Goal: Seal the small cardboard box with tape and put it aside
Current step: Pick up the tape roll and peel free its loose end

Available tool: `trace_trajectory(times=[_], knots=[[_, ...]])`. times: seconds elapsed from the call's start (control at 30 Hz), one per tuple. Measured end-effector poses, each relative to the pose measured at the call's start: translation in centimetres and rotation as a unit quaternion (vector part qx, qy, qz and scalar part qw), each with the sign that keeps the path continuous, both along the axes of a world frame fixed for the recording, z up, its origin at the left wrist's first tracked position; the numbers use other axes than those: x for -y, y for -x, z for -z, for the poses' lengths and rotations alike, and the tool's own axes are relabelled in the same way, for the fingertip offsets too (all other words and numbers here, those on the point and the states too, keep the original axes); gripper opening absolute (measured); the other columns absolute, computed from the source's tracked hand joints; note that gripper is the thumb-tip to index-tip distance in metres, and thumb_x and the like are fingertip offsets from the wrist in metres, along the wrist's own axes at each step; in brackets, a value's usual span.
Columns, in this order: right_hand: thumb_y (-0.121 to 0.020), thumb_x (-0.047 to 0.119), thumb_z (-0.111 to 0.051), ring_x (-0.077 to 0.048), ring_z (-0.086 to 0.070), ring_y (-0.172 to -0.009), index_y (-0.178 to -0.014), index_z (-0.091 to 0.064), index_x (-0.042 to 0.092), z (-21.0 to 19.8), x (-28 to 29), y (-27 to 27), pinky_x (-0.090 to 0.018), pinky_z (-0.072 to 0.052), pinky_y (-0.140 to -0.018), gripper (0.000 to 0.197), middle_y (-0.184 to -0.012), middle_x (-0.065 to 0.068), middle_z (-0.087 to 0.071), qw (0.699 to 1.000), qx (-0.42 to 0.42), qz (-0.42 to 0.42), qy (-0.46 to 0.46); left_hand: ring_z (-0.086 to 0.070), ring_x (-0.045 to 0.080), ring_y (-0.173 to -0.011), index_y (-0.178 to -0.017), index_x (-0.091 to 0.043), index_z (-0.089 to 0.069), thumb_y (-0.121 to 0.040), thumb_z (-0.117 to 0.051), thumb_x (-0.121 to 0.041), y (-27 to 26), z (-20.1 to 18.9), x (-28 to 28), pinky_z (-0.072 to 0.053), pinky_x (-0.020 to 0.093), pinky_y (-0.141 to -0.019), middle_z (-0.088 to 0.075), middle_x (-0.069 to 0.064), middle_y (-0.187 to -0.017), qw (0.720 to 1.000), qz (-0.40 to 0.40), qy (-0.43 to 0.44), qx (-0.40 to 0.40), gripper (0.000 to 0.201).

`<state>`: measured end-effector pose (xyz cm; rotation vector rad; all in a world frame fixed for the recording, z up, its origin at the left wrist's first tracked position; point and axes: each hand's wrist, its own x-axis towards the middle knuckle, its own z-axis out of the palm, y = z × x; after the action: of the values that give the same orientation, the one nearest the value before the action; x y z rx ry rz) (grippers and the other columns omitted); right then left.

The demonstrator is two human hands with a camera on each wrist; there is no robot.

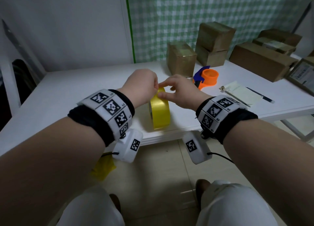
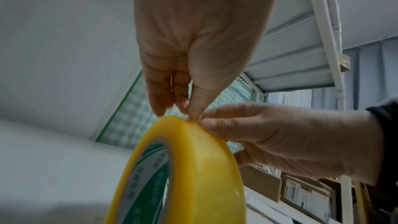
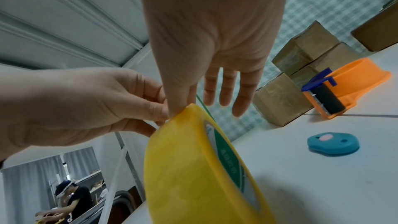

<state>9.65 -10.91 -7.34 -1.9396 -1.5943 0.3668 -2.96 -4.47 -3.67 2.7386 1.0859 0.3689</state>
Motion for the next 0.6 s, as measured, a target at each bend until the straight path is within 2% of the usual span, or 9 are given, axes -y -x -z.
trace_trajectory(times=[0.1,0.2,0.3,0.47,0.6], knots=[[-0.083,0.03,-0.07,-0.01,-0.052,-0.093,-0.117,-0.067,0.018,0.1,0.1,0.0,-0.017,-0.038,-0.079,0.036,-0.124,-0.006,-0.059,1.0,0.002,0.006,-0.021,-0.06,0.031,-0.098,-0.097,-0.007,-0.065,-0.088,-0.054,-0.007,-0.2,1.0,0.2,-0.046,0.038,-0.081,-0.062,0.013,-0.105,0.998,0.019,-0.052,-0.022,0.014],[-0.082,0.031,-0.071,-0.006,-0.049,-0.09,-0.112,-0.068,0.02,0.3,0.2,-0.1,-0.019,-0.034,-0.067,0.032,-0.12,-0.003,-0.063,0.999,0.007,0.017,-0.039,-0.058,0.032,-0.097,-0.101,-0.005,-0.06,-0.09,-0.052,-0.006,0.0,1.7,0.3,-0.045,0.038,-0.078,-0.059,0.014,-0.106,0.996,0.038,-0.08,-0.02,0.014],[-0.082,0.033,-0.07,-0.005,-0.049,-0.09,-0.108,-0.069,0.019,0.5,0.0,-0.2,-0.02,-0.032,-0.067,0.029,-0.117,-0.001,-0.065,0.998,0.012,0.024,-0.053,-0.057,0.032,-0.099,-0.104,-0.005,-0.057,-0.093,-0.05,-0.01,0.6,2.0,0.1,-0.043,0.037,-0.079,-0.058,0.015,-0.109,0.995,0.054,-0.082,0.0,0.013],[-0.084,0.03,-0.068,-0.009,-0.047,-0.088,-0.096,-0.07,0.014,1.2,-0.4,0.2,-0.019,-0.021,-0.065,0.021,-0.102,-0.006,-0.066,0.994,0.043,0.022,-0.103,-0.056,0.033,-0.098,-0.106,-0.003,-0.055,-0.096,-0.045,-0.017,1.3,2.5,-0.1,-0.04,0.035,-0.078,-0.059,0.015,-0.109,0.995,0.06,-0.071,0.039,0.019],[-0.088,0.023,-0.063,-0.021,-0.055,-0.095,-0.092,-0.069,0.01,1.3,-0.8,0.4,-0.019,-0.019,-0.065,0.015,-0.093,-0.003,-0.063,0.987,0.083,0.027,-0.135,-0.056,0.032,-0.098,-0.107,-0.003,-0.054,-0.097,-0.044,-0.017,1.4,3.1,-0.3,-0.038,0.033,-0.077,-0.06,0.015,-0.11,0.993,0.06,-0.072,0.071,0.02]])
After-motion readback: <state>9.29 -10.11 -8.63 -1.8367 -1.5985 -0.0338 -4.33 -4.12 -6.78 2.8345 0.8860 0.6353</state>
